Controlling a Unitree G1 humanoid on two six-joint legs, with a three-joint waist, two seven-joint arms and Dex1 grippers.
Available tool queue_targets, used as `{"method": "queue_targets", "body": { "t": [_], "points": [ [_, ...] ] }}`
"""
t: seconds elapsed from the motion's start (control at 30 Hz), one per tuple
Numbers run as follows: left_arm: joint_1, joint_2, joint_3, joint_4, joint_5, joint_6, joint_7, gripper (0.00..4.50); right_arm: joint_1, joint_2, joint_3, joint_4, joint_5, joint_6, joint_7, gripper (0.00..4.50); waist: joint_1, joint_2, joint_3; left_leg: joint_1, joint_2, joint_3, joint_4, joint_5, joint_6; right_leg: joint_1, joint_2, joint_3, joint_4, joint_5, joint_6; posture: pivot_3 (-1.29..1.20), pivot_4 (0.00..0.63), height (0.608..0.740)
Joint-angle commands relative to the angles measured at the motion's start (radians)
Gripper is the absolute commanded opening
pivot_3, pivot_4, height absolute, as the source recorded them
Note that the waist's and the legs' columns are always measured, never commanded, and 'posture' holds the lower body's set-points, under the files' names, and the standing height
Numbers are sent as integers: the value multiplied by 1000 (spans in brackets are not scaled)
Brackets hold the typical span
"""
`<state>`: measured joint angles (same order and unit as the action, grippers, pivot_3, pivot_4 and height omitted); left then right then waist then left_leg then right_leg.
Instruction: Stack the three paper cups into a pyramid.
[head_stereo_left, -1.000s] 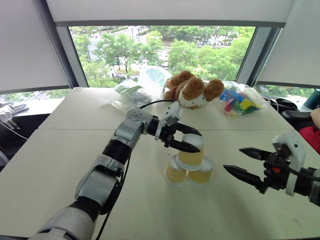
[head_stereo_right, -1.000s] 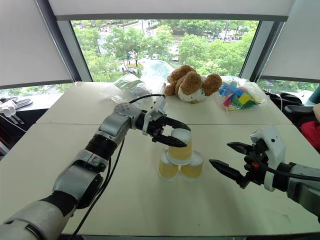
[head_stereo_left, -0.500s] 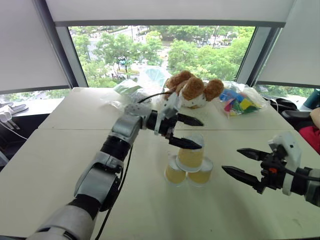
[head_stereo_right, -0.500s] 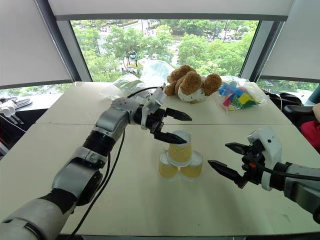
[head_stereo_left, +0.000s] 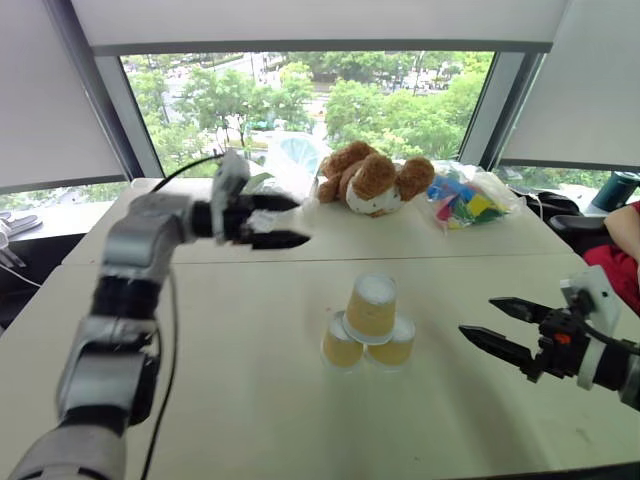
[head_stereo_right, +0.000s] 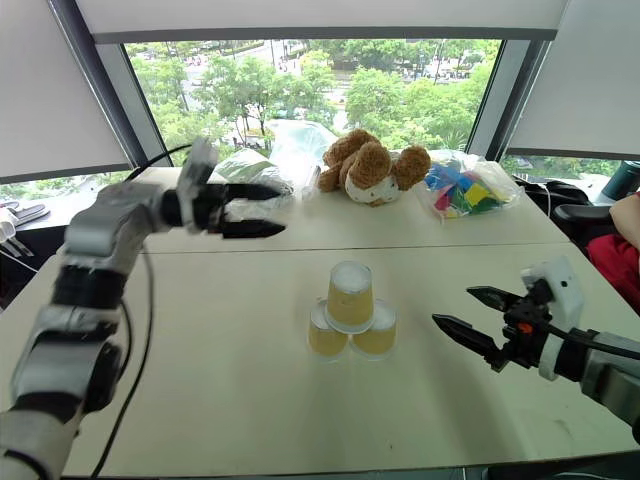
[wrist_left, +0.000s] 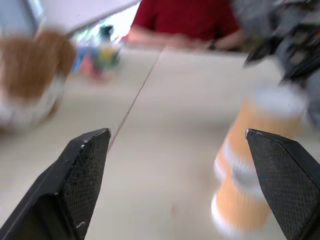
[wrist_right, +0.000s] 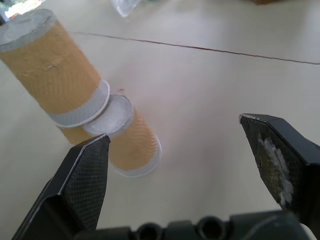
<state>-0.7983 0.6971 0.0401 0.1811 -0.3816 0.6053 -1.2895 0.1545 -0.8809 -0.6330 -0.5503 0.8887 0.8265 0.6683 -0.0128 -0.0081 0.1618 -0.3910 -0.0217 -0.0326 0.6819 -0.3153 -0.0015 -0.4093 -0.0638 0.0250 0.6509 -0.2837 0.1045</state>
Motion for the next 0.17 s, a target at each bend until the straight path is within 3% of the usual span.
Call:
{"method": "queue_targets", "body": {
  "t": [0.03,0.17],
  "points": [
    [181,61,94,-282,-70,135,97,4447,4,12,2,27,-28,-48,29,4500,7,-1,0,0,0,0,0,0,0,0,-1,0,0,0,0,0,150,740],
    [530,-4,226,-554,-133,226,275,4447,10,37,81,86,-92,-98,60,4500,26,-1,0,0,-1,-1,1,1,-2,3,-4,1,-2,0,0,0,150,740]
  ]
}}
